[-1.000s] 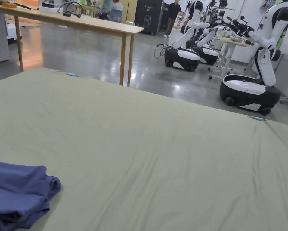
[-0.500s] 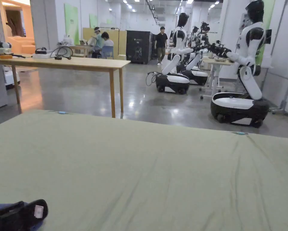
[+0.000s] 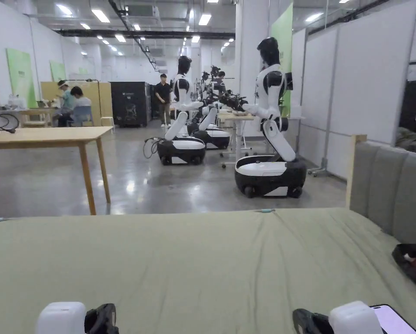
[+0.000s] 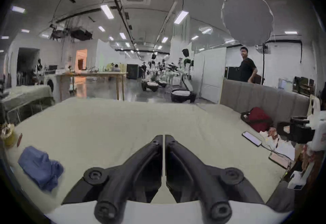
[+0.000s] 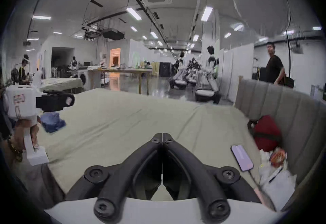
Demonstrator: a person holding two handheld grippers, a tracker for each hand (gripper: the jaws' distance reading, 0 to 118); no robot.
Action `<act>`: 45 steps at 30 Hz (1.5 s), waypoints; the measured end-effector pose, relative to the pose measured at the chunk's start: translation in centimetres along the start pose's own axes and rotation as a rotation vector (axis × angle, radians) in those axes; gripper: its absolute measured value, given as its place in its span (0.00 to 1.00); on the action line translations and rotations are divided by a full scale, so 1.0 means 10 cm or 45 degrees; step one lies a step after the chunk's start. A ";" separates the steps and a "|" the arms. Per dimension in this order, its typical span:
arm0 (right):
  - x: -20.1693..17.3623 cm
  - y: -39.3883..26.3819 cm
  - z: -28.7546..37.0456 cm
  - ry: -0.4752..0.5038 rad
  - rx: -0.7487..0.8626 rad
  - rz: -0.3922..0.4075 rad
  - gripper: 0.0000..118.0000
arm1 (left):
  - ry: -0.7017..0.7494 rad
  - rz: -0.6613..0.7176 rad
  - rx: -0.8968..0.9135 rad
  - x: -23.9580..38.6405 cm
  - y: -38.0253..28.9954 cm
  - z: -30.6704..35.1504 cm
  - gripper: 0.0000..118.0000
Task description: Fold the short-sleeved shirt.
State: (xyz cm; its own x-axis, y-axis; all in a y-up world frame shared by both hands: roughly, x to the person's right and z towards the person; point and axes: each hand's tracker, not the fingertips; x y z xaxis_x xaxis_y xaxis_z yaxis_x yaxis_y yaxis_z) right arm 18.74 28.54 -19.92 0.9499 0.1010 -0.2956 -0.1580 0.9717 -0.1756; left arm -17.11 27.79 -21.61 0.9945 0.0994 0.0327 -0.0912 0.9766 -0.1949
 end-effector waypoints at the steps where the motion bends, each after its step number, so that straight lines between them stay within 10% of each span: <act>1: 0.03 0.14 -0.06 -0.011 0.036 0.007 0.00 | 0.008 -0.041 0.074 0.15 0.16 0.00 0.00; 13: 0.34 1.92 -1.55 -0.220 0.242 0.051 0.00 | 0.205 -0.207 0.204 0.18 1.74 -1.18 0.00; 28: 0.58 1.99 -1.93 -0.294 0.200 -0.006 0.07 | 0.228 -0.292 0.232 0.22 1.82 -1.61 0.02; 30: 0.57 2.00 -1.91 -0.278 0.200 0.010 0.47 | 0.243 -0.303 0.237 0.25 1.83 -1.61 0.23; 31: 0.56 2.00 -1.91 -0.268 0.201 0.009 0.90 | 0.240 -0.295 0.236 0.25 1.85 -1.60 0.60; 32: 0.55 2.01 -1.91 -0.254 0.194 -0.002 1.00 | 0.225 -0.266 0.236 0.25 1.86 -1.61 0.89; 38: 0.39 2.04 -1.96 -0.365 0.177 0.058 1.00 | 0.224 -0.243 0.193 0.26 1.85 -1.53 1.00; 42: 0.51 2.08 -1.79 -0.104 0.192 -0.084 1.00 | 0.225 -0.241 0.211 0.20 1.84 -1.45 1.00; 45: 0.48 2.12 -1.66 -0.266 0.182 -0.047 1.00 | 0.216 -0.168 0.168 0.12 1.87 -1.47 1.00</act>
State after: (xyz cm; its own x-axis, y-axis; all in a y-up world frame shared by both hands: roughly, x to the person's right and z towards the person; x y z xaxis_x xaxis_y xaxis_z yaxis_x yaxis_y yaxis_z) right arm 15.44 46.12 -40.68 0.9918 0.0924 -0.0880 -0.0965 0.9944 -0.0437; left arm -16.86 43.39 -39.62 0.9916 -0.0532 -0.1179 0.0452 0.9965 -0.0700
